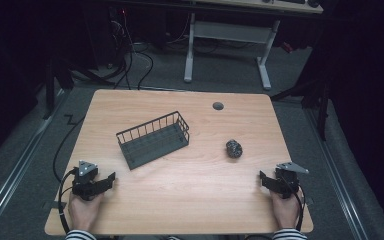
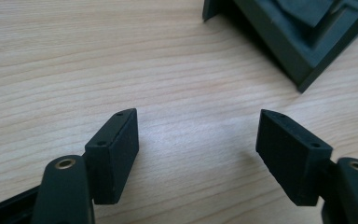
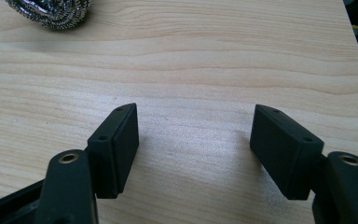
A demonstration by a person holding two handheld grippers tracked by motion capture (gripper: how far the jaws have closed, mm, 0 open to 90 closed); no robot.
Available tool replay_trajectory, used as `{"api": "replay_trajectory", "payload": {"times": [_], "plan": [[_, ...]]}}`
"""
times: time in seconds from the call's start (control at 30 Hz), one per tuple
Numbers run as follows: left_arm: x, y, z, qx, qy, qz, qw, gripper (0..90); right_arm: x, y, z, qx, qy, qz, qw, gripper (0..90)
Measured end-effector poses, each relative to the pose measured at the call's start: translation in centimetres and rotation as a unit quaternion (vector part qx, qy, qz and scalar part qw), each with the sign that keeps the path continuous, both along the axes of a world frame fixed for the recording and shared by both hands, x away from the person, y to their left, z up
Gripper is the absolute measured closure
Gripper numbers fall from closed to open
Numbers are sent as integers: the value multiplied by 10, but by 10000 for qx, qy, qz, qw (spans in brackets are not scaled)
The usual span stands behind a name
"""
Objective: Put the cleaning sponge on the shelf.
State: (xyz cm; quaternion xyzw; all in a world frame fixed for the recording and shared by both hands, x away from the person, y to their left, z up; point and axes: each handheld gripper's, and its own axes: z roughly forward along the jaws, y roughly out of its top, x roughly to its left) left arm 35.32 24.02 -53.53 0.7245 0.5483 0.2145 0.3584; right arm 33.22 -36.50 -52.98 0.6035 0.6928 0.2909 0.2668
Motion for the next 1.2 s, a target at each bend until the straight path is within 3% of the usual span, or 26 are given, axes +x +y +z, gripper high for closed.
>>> {"api": "replay_trajectory", "payload": {"times": [0.2, 0.27, 0.4, 0.53, 0.67, 1.03, 1.2], "plan": [[-2, -1, 4, -3, -22, -15, 10000, 309, 0, 0, 0, -5, -14, 23, 10000, 329], [-3, 1, 9, -187, -44, -32, 9998, 299, 0, 0, 0, -2, -12, 18, 10000, 329], [-7, 2, 17, -265, -187, -33, 9995, 291, 0, 0, 0, -6, -14, 21, 10000, 328], [-10, 0, 27, -40, -306, -98, 9995, 292, 0, 0, 0, -16, 0, 14, 10000, 326], [-11, 0, 35, -31, -353, -129, 9993, 297, 1, 1, 0, -9, -10, 13, 10000, 326], [-12, 6, 67, -376, -455, -247, 9980, 320, 1, 1, 0, -23, -5, 32, 10000, 326], [-8, 2, 78, -389, -459, -366, 9975, 314, 1, 1, 0, -24, -5, 36, 10000, 325]]}}
